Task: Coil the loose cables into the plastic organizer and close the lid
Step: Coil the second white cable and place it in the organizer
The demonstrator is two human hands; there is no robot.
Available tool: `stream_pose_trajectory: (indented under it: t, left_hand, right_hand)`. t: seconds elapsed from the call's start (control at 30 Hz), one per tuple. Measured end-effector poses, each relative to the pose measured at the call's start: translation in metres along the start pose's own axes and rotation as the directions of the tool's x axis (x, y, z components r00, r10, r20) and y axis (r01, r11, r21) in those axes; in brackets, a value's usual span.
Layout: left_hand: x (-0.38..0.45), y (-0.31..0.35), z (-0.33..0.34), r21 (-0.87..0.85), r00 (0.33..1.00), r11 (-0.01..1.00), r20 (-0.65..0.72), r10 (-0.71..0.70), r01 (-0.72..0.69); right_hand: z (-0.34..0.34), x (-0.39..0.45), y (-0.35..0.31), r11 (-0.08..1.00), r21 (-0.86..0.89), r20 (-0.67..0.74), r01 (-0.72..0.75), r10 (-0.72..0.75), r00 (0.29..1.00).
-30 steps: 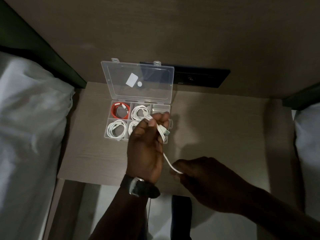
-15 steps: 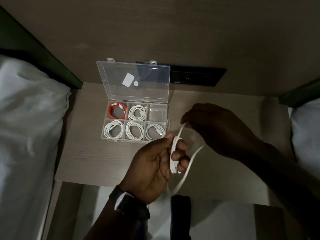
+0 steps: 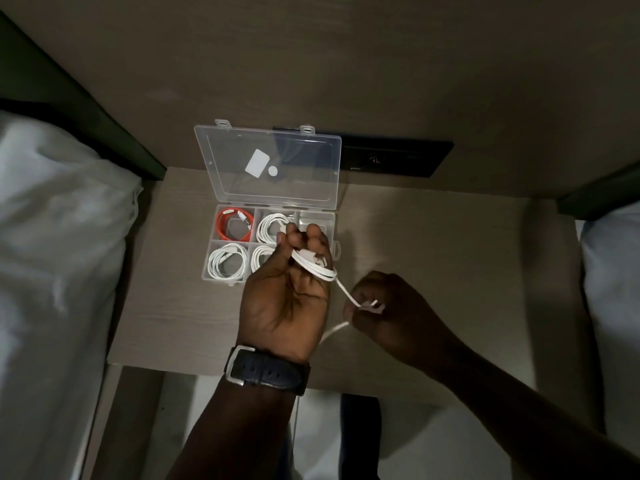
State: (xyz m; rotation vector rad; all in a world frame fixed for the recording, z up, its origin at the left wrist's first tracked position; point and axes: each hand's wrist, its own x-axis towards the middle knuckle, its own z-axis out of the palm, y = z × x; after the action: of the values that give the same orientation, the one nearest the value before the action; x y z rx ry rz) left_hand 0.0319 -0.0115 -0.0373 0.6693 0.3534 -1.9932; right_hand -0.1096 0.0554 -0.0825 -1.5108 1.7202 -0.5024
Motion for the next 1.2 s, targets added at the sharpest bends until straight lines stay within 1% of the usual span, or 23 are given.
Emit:
stream_pose_trajectory:
  t: [0.07, 0.13, 0.17, 0.23, 0.27, 0.3, 0.33, 0.4, 0.47, 0.53, 0.57, 0.6, 0.63, 0.67, 0.73, 0.8, 0.83, 0.87, 0.93, 1.0, 1.07, 1.13, 1.2]
  left_hand:
    - [0.004, 0.001, 0.000, -0.047, 0.995, 0.994, -0.030, 0.095, -0.097]
    - [0.008, 0.006, 0.000, -0.046, 0.983, 0.982, -0.024, 0.183, -0.184]
    - [0.011, 0.009, -0.001, -0.022, 0.977, 0.977, -0.029, 0.210, -0.210]
    - [0.016, 0.010, -0.005, 0.060, 0.970, 0.971, -0.064, 0.236, -0.232]
    - [0.019, 0.010, -0.009, 0.113, 0.966, 0.964, -0.065, 0.249, -0.241]
    - [0.021, 0.009, -0.013, 0.166, 0.962, 0.951, -0.041, 0.270, -0.260]
    - [0.023, 0.010, -0.016, 0.215, 0.955, 0.932, 0.000, 0.298, -0.291]
    - [0.028, 0.018, -0.023, 0.340, 0.922, 0.858, 0.101, 0.373, -0.384]
    - [0.032, 0.028, -0.027, 0.535, 0.862, 0.687, 0.188, 0.470, -0.491]
    - [0.031, 0.034, -0.031, 0.724, 0.800, 0.435, 0.269, 0.536, -0.535]
    - [0.029, 0.032, -0.032, 0.799, 0.792, 0.300, 0.321, 0.520, -0.521]
    - [0.025, 0.028, -0.034, 0.849, 0.809, 0.190, 0.366, 0.460, -0.492]
    - [0.022, 0.022, -0.036, 0.880, 0.847, 0.131, 0.384, 0.369, -0.456]
    - [0.019, 0.014, -0.038, 0.903, 0.890, 0.127, 0.368, 0.270, -0.412]
    - [0.010, -0.004, -0.043, 0.937, 0.948, 0.150, 0.302, 0.099, -0.314]
    - [-0.002, -0.022, -0.045, 0.956, 0.970, 0.168, 0.241, 0.005, -0.238]
    - [-0.008, -0.028, -0.043, 0.957, 0.976, 0.203, 0.218, -0.026, -0.208]
    - [-0.013, -0.032, -0.041, 0.950, 0.980, 0.259, 0.193, -0.043, -0.176]
    - [-0.021, -0.035, -0.035, 0.892, 0.983, 0.440, 0.155, -0.093, -0.099]
    - [-0.026, -0.032, -0.030, 0.740, 0.971, 0.672, 0.173, -0.168, -0.016]
    - [-0.026, -0.023, -0.025, 0.497, 0.964, 0.868, 0.224, -0.140, 0.010]
    - [-0.019, -0.010, -0.025, 0.285, 0.979, 0.958, 0.202, -0.026, -0.033]
    - [-0.010, 0.004, -0.025, 0.224, 0.988, 0.968, 0.134, 0.080, -0.109]
  right_hand:
    - [-0.002, -0.003, -0.003, 0.954, 0.276, 0.095, -0.121, 0.098, 0.991]
    - [-0.007, -0.008, -0.007, 0.742, 0.614, 0.247, -0.271, 0.145, 0.958]
    - [-0.008, -0.012, -0.007, 0.630, 0.710, 0.298, -0.315, 0.137, 0.945]
    - [-0.007, -0.019, -0.008, 0.437, 0.810, 0.372, -0.392, 0.135, 0.918]
    - [-0.005, -0.022, -0.010, 0.376, 0.822, 0.400, -0.427, 0.151, 0.904]
    - [-0.004, -0.024, -0.012, 0.356, 0.817, 0.420, -0.454, 0.172, 0.891]
    - [-0.004, -0.026, -0.013, 0.367, 0.794, 0.442, -0.485, 0.200, 0.875]
    - [-0.006, -0.034, -0.010, 0.450, 0.726, 0.472, -0.521, 0.226, 0.852]
    - [-0.018, -0.044, -0.008, 0.637, 0.628, 0.461, -0.447, 0.159, 0.873]
    - [-0.036, -0.054, -0.009, 0.863, 0.453, 0.408, -0.224, 0.022, 0.913]
    - [-0.045, -0.056, -0.008, 0.952, 0.301, 0.340, -0.054, -0.054, 0.939]
    - [-0.055, -0.056, -0.009, 0.987, 0.103, 0.241, 0.121, -0.143, 0.960]
    - [-0.066, -0.053, -0.013, 0.967, -0.072, 0.141, 0.243, -0.232, 0.962]
    - [-0.076, -0.047, -0.018, 0.934, -0.176, 0.058, 0.311, -0.306, 0.950]
    - [-0.095, -0.028, -0.028, 0.903, -0.214, -0.071, 0.373, -0.395, 0.916]
    - [-0.104, -0.007, -0.030, 0.904, -0.175, -0.194, 0.390, -0.420, 0.886]
    - [-0.105, 0.003, -0.029, 0.910, -0.155, -0.252, 0.386, -0.414, 0.875]
    - [-0.104, 0.013, -0.027, 0.927, -0.109, -0.303, 0.358, -0.374, 0.876]
    - [-0.096, 0.030, -0.020, 0.971, 0.045, -0.350, 0.237, -0.206, 0.914]
    - [-0.081, 0.043, -0.009, 0.991, 0.105, -0.329, 0.088, -0.048, 0.943]
    - [-0.061, 0.044, -0.002, 0.998, 0.065, -0.242, 0.015, 0.001, 0.970]
    - [-0.035, 0.030, 0.000, 0.999, 0.033, -0.098, 0.032, -0.028, 0.995]
    - [-0.010, 0.006, -0.003, 0.997, -0.003, 0.045, 0.083, -0.082, 0.996]
